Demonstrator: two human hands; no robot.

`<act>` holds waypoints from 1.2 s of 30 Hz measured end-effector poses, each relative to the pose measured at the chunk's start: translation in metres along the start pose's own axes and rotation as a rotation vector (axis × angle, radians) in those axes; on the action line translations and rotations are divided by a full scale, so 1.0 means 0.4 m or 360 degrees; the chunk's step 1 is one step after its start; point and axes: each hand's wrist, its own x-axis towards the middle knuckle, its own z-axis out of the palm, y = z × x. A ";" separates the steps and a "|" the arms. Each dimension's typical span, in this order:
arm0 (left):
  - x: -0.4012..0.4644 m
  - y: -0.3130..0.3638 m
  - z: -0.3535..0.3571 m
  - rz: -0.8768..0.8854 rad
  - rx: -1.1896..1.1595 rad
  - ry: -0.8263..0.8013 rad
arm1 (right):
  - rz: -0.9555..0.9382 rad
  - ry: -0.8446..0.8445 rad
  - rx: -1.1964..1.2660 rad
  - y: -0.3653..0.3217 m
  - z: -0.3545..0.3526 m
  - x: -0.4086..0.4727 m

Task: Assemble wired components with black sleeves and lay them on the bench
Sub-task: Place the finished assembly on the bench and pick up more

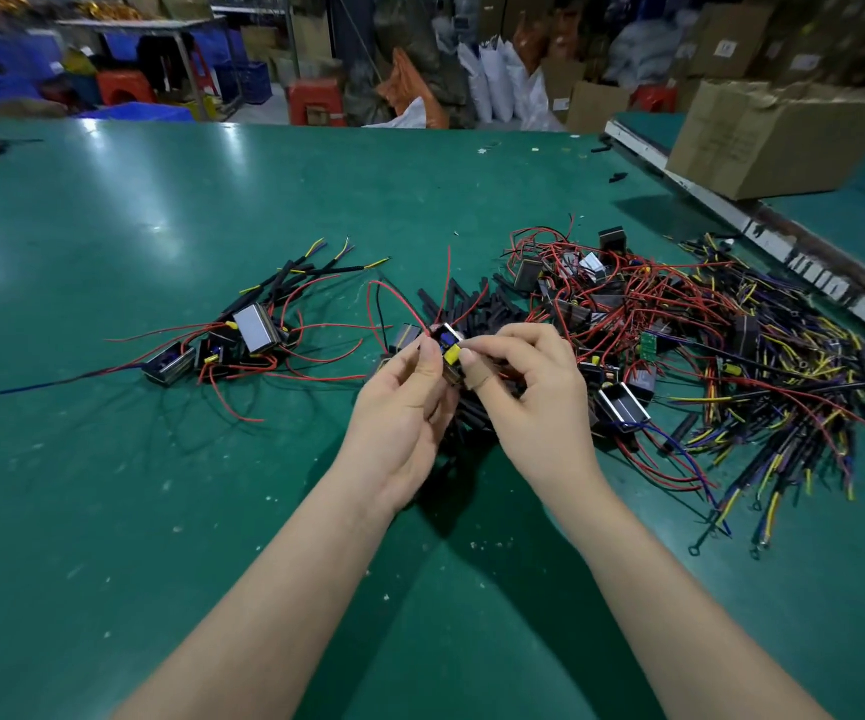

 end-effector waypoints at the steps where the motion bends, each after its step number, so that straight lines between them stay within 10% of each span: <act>1: 0.000 0.000 0.000 0.0030 0.0027 -0.0023 | 0.0045 -0.0034 0.0024 0.000 -0.002 0.001; 23: 0.015 -0.050 -0.011 0.0615 0.0991 -0.0006 | 0.0617 -0.0259 0.0118 0.012 -0.012 0.005; 36: 0.036 0.004 -0.018 0.0416 0.0380 0.0326 | 0.0431 -0.0274 0.0441 -0.003 -0.038 0.021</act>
